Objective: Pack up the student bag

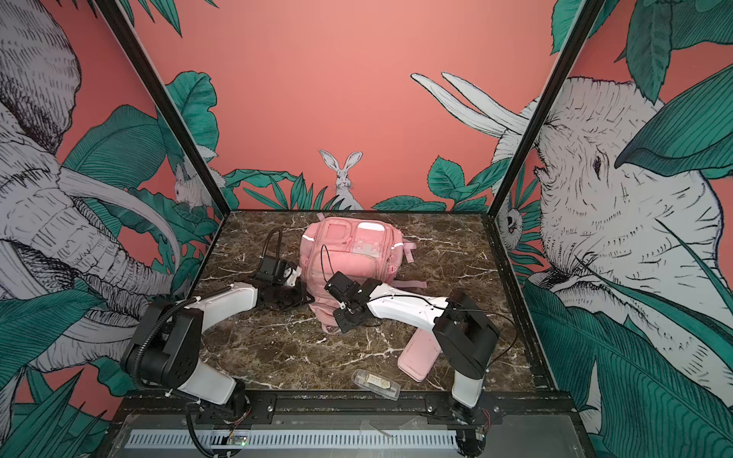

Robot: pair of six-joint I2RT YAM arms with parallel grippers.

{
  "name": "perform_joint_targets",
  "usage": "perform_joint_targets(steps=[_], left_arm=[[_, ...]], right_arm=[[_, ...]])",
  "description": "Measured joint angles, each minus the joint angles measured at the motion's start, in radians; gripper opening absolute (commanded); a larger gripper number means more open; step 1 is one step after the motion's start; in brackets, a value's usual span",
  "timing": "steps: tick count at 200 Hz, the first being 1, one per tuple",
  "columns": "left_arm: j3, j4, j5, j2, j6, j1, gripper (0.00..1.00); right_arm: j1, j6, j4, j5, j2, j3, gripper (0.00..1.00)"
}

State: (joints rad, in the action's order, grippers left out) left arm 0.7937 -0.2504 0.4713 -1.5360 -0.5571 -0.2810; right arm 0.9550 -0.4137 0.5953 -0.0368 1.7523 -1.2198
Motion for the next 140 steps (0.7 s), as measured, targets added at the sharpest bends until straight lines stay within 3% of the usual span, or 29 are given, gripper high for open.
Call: perform_joint_targets(steps=[49, 113, 125, 140], left_arm=[[0.054, -0.071, 0.004, -0.013, 0.068, 0.102, 0.00], [0.110, -0.097, 0.026, -0.050, 0.080, 0.112, 0.00], [0.113, -0.097, 0.032, -0.050, 0.079, 0.114, 0.13], [0.117, -0.092, 0.042, -0.053, 0.079, 0.117, 0.39]], right_arm=[[-0.170, 0.035, 0.015, 0.014, -0.116, 0.126, 0.00], [-0.317, 0.075, -0.011, -0.002, -0.166, 0.166, 0.00], [-0.340, 0.078, -0.015, -0.012, -0.163, 0.164, 0.00], [-0.357, 0.078, -0.016, -0.024, -0.161, 0.162, 0.00]])
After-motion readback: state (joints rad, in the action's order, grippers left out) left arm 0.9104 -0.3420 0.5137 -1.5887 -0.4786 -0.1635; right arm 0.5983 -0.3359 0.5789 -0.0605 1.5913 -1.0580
